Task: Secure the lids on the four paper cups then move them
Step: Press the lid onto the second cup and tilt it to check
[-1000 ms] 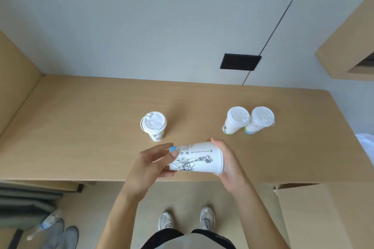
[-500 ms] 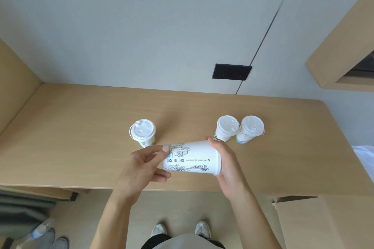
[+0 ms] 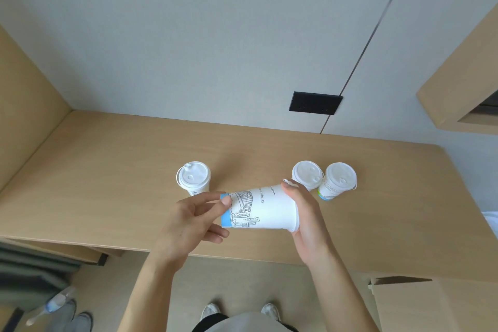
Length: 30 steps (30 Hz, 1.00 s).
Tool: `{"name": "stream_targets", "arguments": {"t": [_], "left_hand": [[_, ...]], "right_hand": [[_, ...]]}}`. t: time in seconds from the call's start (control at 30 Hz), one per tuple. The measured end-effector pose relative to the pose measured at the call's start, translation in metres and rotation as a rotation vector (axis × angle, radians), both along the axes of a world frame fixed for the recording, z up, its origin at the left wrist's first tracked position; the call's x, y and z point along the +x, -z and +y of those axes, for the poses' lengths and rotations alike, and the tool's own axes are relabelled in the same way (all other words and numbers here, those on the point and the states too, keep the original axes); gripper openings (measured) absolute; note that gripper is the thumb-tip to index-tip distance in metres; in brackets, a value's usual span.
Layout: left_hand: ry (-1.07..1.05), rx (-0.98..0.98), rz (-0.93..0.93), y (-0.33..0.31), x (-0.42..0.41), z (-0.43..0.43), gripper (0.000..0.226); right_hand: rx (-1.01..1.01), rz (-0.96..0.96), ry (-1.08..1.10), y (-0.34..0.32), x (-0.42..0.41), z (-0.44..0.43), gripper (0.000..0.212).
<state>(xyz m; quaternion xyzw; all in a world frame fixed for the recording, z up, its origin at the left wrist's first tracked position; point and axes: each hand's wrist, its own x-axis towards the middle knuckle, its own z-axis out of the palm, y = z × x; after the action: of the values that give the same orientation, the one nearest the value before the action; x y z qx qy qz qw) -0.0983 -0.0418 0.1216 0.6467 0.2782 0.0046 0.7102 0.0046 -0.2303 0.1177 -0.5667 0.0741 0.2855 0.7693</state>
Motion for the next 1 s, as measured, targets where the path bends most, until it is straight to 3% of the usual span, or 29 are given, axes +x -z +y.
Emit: {"name": "stream_targets", "arguments": {"t": [0.23, 0.43, 0.5, 0.7, 1.0], "left_hand": [[0.011, 0.005, -0.017, -0.0028, 0.0015, -0.0007, 0.047], [-0.004, 0.021, -0.043, -0.001, 0.0026, 0.0005, 0.041], [-0.008, 0.014, -0.024, -0.0008, 0.0043, -0.0004, 0.033], [-0.015, 0.012, -0.057, 0.0023, 0.0041, -0.0015, 0.035], [0.025, -0.01, -0.055, 0.0006, 0.0014, -0.0029, 0.038]], "right_hand": [[0.032, -0.015, 0.02, -0.0013, 0.0011, -0.0022, 0.056], [0.039, -0.023, 0.02, 0.0023, 0.0028, -0.0052, 0.069], [0.028, -0.024, 0.021, 0.0031, 0.0023, -0.0055, 0.066], [-0.007, -0.046, 0.025, 0.0055, 0.0006, -0.008, 0.053], [-0.019, -0.032, 0.039, 0.005, -0.0026, -0.0091, 0.05]]}}
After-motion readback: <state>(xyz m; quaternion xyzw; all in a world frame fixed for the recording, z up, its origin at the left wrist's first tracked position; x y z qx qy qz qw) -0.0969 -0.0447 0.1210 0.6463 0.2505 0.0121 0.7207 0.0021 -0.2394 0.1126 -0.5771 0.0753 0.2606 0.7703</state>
